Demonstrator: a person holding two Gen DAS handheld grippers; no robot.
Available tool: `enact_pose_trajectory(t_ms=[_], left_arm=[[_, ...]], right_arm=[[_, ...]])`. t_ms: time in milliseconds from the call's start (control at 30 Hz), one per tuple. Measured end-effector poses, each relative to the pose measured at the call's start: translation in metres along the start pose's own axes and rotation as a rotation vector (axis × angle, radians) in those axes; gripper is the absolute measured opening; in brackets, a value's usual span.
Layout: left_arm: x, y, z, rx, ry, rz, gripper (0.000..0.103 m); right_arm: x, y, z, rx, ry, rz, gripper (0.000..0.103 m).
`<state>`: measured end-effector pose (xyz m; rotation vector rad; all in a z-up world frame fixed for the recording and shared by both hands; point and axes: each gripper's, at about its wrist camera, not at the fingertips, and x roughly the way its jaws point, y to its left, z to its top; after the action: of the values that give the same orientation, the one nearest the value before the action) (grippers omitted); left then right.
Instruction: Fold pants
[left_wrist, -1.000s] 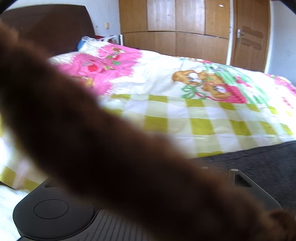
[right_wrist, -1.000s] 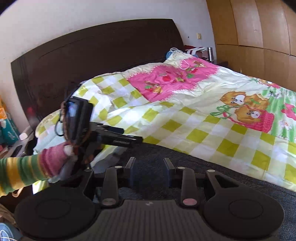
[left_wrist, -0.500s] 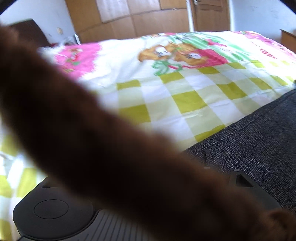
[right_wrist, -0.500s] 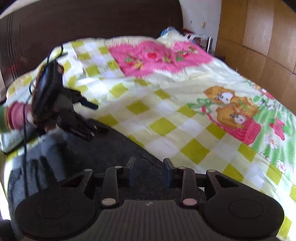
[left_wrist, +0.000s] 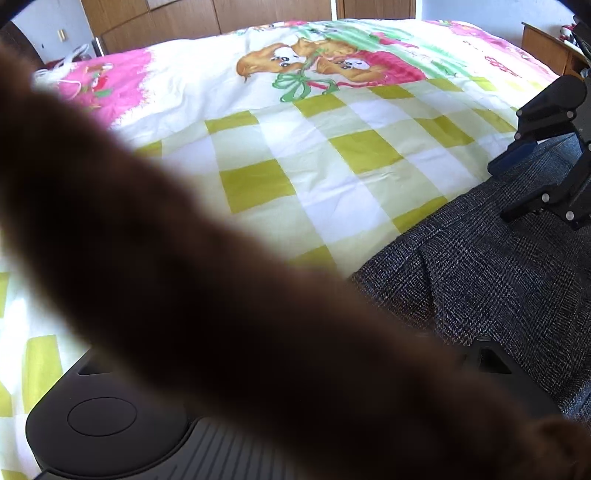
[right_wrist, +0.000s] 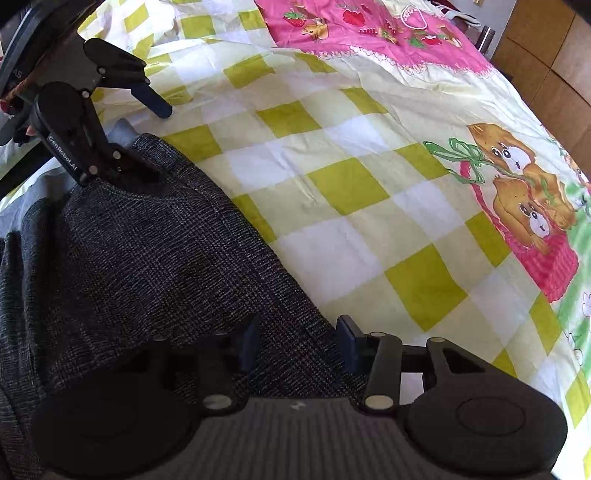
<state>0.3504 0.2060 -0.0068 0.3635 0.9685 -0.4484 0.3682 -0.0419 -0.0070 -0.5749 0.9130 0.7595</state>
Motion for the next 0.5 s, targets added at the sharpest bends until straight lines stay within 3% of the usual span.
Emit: enact_pose_trajectory(t_ms=[133, 200, 267, 300, 333, 367, 500], left_arm=[[0.008, 0.008, 0.002, -0.041, 0.067, -0.058, 0.089], [0.008, 0.006, 0.000, -0.044, 0.063, -0.051, 0.087], [0.002, -0.001, -0.003, -0.025, 0.046, -0.056, 0.070], [-0.002, -0.005, -0.004, -0.012, 0.040, -0.063, 0.056], [-0.005, -0.008, -0.004, 0.001, 0.035, -0.070, 0.045], [-0.007, -0.011, -0.005, 0.011, 0.032, -0.053, 0.044], [-0.016, -0.020, -0.005, 0.040, 0.018, 0.016, 0.018]], right_arm=[[0.008, -0.002, 0.005, 0.001, 0.030, 0.008, 0.064], [0.014, -0.004, 0.005, 0.024, 0.031, 0.005, 0.065], [0.016, -0.007, 0.002, 0.079, 0.025, 0.020, 0.061], [0.014, -0.007, 0.001, 0.090, 0.020, 0.031, 0.056], [0.012, -0.004, 0.000, 0.091, 0.017, 0.023, 0.041], [0.010, -0.002, 0.000, 0.089, 0.019, 0.004, 0.027], [-0.008, 0.011, 0.003, 0.075, 0.010, -0.043, 0.023]])
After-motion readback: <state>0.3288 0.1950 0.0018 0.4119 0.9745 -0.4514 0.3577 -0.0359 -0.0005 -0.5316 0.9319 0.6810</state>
